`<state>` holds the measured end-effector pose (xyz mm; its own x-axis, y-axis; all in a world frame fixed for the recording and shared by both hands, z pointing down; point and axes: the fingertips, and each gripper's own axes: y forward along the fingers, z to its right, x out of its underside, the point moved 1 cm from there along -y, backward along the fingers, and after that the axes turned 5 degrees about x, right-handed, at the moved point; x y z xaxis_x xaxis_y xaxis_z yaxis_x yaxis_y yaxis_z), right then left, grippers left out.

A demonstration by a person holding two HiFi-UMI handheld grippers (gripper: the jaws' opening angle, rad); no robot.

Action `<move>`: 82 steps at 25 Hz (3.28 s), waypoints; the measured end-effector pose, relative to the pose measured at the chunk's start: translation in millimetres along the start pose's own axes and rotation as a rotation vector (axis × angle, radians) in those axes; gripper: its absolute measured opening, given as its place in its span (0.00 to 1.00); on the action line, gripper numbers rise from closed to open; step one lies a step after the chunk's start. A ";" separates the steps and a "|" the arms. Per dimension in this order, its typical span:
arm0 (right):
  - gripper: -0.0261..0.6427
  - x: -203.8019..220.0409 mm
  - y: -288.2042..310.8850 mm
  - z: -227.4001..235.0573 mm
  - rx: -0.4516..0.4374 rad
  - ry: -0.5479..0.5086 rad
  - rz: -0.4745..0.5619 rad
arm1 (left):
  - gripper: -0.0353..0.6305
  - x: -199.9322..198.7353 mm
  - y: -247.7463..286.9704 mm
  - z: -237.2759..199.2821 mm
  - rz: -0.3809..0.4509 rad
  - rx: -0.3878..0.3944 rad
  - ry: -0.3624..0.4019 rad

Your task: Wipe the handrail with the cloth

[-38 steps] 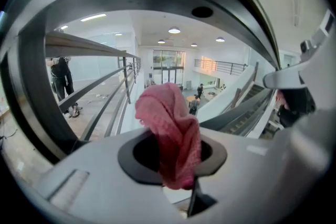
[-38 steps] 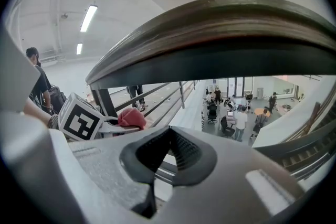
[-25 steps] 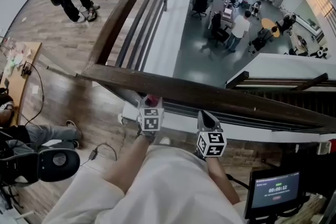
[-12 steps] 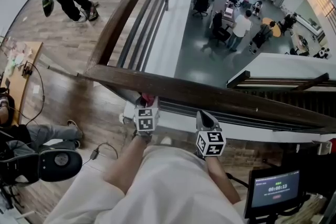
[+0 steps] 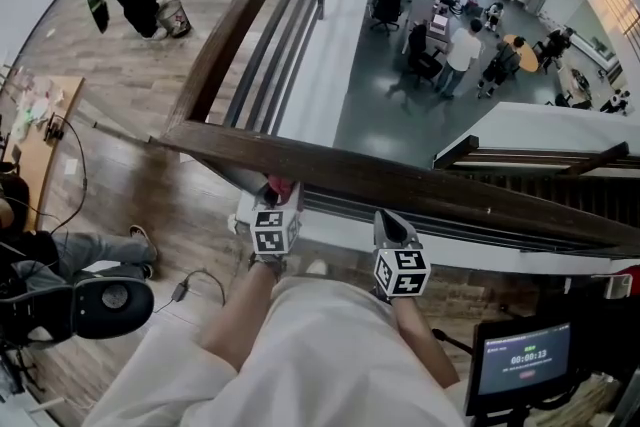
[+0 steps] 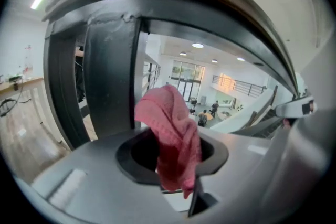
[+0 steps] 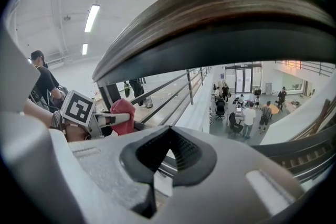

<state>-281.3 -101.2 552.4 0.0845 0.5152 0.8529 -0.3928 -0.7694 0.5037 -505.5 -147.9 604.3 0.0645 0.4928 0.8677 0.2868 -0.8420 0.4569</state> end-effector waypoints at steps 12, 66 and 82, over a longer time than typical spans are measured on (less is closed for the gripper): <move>0.04 5.9 -4.3 8.1 0.001 -0.004 -0.001 | 0.20 16.3 9.8 -4.2 -0.100 -0.105 0.080; 0.04 25.5 -59.5 159.5 -0.024 -0.035 -0.051 | 0.20 46.6 80.4 258.7 -0.192 0.162 0.255; 0.04 17.2 -43.9 113.8 -0.042 -0.129 -0.081 | 0.20 43.5 80.5 226.4 -0.182 0.198 0.160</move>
<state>-158.4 -101.5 560.6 0.2332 0.5203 0.8215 -0.4179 -0.7092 0.5678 -263.2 -144.6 634.5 -0.1516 0.5780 0.8018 0.4617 -0.6759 0.5745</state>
